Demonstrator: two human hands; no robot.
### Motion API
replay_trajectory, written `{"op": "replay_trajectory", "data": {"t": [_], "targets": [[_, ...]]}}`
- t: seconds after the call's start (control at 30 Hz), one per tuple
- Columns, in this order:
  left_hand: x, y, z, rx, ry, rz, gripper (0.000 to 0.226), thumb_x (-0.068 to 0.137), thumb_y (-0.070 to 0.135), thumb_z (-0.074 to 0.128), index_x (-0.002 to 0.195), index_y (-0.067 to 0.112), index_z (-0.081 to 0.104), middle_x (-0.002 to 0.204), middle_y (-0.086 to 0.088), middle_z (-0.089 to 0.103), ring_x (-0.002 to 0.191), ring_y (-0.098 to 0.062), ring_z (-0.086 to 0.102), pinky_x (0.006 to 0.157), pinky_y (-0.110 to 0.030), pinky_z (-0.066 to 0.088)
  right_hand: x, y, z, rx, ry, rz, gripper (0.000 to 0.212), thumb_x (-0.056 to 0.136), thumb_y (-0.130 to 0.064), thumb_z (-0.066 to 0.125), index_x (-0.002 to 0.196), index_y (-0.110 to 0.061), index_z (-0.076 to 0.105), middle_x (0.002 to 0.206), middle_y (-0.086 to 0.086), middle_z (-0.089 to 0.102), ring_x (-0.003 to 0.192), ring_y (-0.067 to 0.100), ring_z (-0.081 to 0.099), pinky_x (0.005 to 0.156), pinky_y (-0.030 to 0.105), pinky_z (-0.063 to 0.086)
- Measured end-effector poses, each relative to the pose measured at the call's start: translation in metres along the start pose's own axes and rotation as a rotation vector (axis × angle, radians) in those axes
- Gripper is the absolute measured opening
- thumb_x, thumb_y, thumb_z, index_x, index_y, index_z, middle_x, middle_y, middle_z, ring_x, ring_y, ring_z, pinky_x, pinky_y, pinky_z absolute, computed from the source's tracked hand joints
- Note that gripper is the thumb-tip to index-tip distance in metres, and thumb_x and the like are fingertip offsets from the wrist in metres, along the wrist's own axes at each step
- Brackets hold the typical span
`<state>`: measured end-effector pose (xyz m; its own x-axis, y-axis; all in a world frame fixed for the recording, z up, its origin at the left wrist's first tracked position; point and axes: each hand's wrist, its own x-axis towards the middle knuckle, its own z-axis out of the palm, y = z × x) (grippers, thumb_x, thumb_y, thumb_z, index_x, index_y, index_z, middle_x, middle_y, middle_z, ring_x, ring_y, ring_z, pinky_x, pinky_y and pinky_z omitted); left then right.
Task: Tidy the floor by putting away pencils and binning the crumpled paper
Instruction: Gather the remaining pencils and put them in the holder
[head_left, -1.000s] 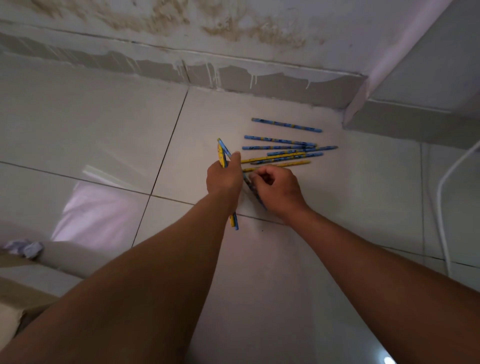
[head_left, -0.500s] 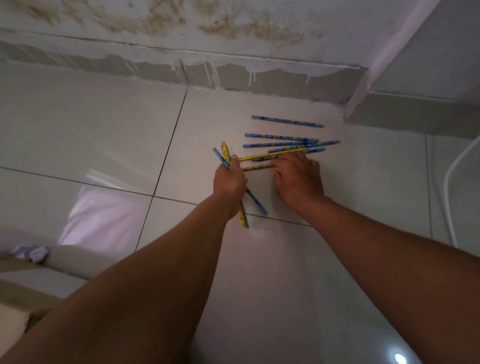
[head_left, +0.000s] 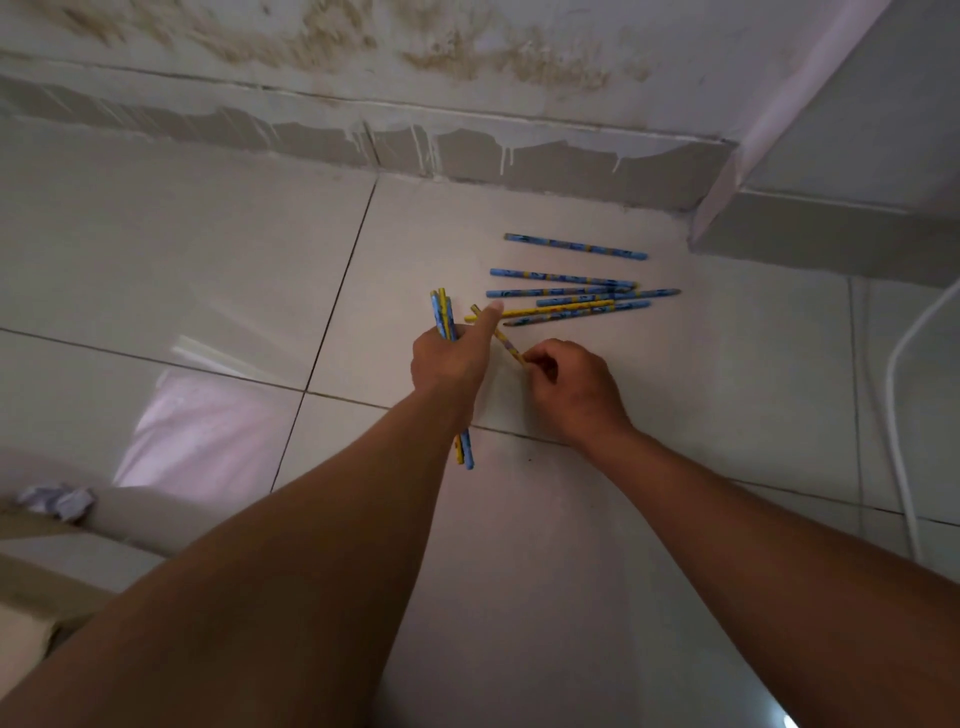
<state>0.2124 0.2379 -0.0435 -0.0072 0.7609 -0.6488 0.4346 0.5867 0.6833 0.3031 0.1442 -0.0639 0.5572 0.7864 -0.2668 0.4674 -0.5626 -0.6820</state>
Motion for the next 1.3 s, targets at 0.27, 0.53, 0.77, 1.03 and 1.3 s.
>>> {"op": "replay_trajectory", "data": {"t": [0.27,0.53,0.77,1.03,1.3], "targets": [[-0.004,0.014,0.021,0.011,-0.005,0.099,0.049,0.085,0.058,0.068,0.083,0.010,0.064,0.078,-0.011,0.060,0.068,-0.025,0.051,0.067,-0.032,0.043,-0.003,-0.006,-0.007,0.205,0.053,-0.008,0.010,0.090,-0.020,0.064,0.095,-0.021,0.073,0.090,-0.004,0.072,0.083,0.013,0.065,0.080,0.031,0.054],[0.003,0.015,0.020,0.162,0.062,0.193,0.048,0.098,0.059,0.046,0.072,0.019,0.052,0.073,-0.004,0.055,0.072,-0.022,0.054,0.074,-0.035,0.048,0.015,0.016,-0.015,-0.233,0.195,-0.215,0.032,0.091,-0.020,0.057,0.121,-0.015,0.066,0.120,0.006,0.064,0.111,0.030,0.058,0.089,0.041,0.047],[0.008,0.001,0.011,0.198,0.044,0.157,0.054,0.095,0.065,0.045,0.071,0.018,0.053,0.069,-0.003,0.053,0.069,-0.022,0.052,0.073,-0.036,0.048,0.041,0.020,-0.007,-0.470,0.304,-0.335,0.030,0.081,-0.009,0.066,0.110,-0.016,0.071,0.109,0.003,0.069,0.103,0.030,0.061,0.082,0.043,0.043],[0.009,0.007,0.009,0.069,0.020,0.059,0.053,0.092,0.064,0.052,0.073,0.016,0.052,0.075,-0.009,0.055,0.071,-0.030,0.062,0.078,-0.040,0.058,0.041,0.023,-0.001,-0.584,0.340,-0.303,0.011,0.079,-0.013,0.070,0.085,-0.022,0.071,0.096,0.000,0.062,0.091,0.028,0.059,0.077,0.039,0.029],[0.003,-0.003,0.010,0.109,-0.020,0.113,0.043,0.084,0.058,0.069,0.071,0.018,0.060,0.068,-0.003,0.055,0.067,-0.023,0.054,0.071,-0.036,0.052,0.033,0.014,-0.010,-0.502,0.100,-0.190,0.011,0.095,-0.023,0.053,0.099,-0.026,0.062,0.108,-0.002,0.060,0.108,0.023,0.054,0.087,0.038,0.030]]}}
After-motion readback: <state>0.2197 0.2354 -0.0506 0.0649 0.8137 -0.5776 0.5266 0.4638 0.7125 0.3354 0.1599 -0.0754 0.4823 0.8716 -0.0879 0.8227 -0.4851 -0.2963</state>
